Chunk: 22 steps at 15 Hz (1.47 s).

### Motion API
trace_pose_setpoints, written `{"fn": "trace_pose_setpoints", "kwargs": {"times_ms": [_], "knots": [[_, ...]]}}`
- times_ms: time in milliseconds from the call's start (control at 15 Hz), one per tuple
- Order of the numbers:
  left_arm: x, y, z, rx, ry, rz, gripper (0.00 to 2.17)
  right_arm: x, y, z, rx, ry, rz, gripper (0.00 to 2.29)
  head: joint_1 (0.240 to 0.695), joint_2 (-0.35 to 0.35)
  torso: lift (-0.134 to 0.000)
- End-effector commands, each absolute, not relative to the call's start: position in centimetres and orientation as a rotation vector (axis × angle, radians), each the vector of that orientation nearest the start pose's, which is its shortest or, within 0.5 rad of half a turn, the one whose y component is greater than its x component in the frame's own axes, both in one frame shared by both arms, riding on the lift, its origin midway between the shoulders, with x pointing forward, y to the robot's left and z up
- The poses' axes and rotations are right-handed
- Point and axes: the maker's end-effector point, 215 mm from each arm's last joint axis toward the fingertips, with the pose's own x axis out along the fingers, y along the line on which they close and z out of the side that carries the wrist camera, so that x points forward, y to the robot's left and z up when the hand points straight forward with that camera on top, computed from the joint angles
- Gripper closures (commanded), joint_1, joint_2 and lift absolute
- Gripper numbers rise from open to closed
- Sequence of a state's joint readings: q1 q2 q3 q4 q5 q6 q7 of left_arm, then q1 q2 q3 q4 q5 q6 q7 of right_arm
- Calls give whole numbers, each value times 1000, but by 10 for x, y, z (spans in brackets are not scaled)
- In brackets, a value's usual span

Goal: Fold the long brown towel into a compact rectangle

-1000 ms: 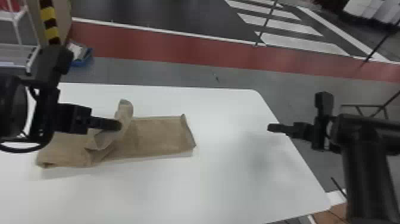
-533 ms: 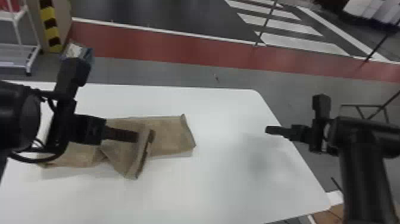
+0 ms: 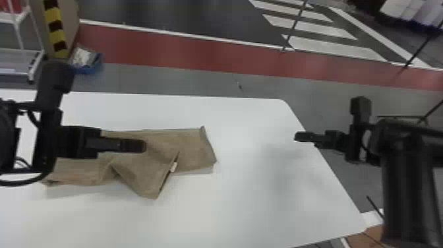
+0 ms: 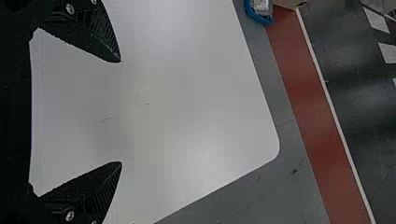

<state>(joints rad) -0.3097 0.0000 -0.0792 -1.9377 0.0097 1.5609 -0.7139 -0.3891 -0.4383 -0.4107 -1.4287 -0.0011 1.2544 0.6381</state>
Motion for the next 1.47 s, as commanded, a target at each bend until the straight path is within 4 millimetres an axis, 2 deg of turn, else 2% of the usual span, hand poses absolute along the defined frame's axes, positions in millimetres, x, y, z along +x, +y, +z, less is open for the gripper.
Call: {"fn": "trace_pose_setpoints", "kwargs": {"times_ms": [0, 267, 467, 533, 667, 800, 867, 933, 1133, 1200, 1400], "knots": [[508, 80, -340, -327, 852, -687, 76, 550, -469, -384, 332, 820, 51, 103, 695, -350, -124], [518, 124, -332, -436, 809, -630, 83, 558, -370, -377, 428, 829, 207, 107, 695, -345, -124], [525, 208, -330, -496, 765, -505, 87, 545, -295, -375, 457, 859, 309, 107, 695, -251, -124], [524, 229, -328, -518, 749, -479, 87, 541, -276, -374, 461, 863, 341, 107, 695, -165, -124], [520, 277, -329, -577, 715, -395, 90, 526, -228, -375, 460, 878, 415, 113, 695, -86, -124], [508, 314, -337, -613, 705, -330, 90, 515, -188, -376, 437, 888, 480, 117, 695, -14, -124], [501, 325, -343, -632, 704, -314, 87, 513, -173, -375, 432, 890, 504, 120, 695, 28, -124], [495, 331, -346, -653, 700, -308, 90, 511, -162, -376, 430, 896, 520, 124, 695, 98, -124], [472, 348, -365, -679, 716, -271, 90, 508, -124, -380, 425, 903, 576, 127, 695, 177, -124], [468, 351, -369, -676, 716, -266, 90, 511, -116, -382, 420, 894, 585, 130, 695, 217, -124], [456, 356, -380, -682, 726, -255, 90, 513, -110, -392, 407, 900, 592, 144, 695, 257, -124]]}}
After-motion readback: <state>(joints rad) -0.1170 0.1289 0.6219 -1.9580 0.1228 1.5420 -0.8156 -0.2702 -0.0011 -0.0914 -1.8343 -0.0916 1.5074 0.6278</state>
